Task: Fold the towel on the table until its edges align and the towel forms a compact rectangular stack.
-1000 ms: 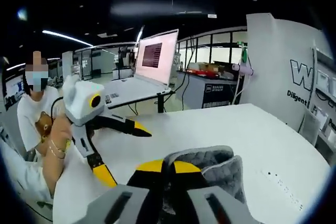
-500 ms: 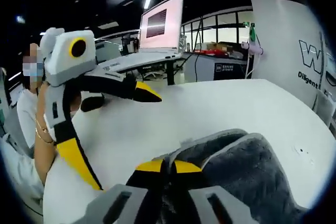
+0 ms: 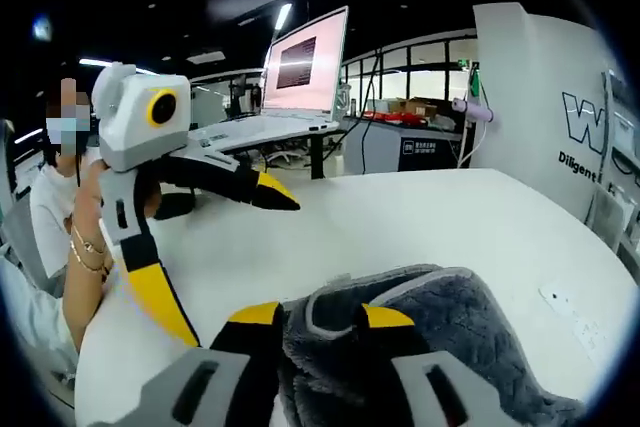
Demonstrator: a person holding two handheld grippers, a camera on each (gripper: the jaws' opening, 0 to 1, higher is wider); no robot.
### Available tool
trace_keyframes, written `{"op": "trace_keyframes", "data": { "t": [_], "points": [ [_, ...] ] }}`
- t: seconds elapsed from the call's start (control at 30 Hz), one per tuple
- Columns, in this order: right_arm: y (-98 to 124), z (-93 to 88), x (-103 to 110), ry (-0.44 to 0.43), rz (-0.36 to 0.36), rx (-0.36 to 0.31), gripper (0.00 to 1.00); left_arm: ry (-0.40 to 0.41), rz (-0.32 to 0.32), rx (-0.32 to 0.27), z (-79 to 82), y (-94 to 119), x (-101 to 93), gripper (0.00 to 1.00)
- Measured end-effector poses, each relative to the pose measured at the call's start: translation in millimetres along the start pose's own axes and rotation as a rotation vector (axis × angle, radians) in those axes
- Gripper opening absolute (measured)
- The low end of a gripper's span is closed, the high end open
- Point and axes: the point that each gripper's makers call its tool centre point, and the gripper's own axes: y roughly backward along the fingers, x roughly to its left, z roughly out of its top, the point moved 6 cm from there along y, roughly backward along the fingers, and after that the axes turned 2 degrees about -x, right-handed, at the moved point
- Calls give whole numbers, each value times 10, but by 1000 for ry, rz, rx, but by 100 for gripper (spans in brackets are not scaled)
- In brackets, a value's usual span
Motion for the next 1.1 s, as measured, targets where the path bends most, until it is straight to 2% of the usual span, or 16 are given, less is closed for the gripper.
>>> {"op": "trace_keyframes", "data": {
  "t": [0.13, 0.5, 0.67, 0.87, 1.1],
  "points": [
    [152, -21, -96, 23, -59, 17, 38, 0, -9, 11, -21, -29, -17, 99],
    [763, -285, -175, 26, -96, 85, 65, -18, -19, 33, -33, -78, -68, 99],
    [1074, -358, -151, 26, -103, 79, 73, -21, -5, 28, -14, -82, -48, 99],
    [1520, -467, -160, 52, -166, 89, 86, -21, -39, 17, 0, -89, -93, 99],
    [2045, -630, -228, 32, -249, 91, 96, -14, -27, 10, -2, -87, -85, 99]
  ]
}}
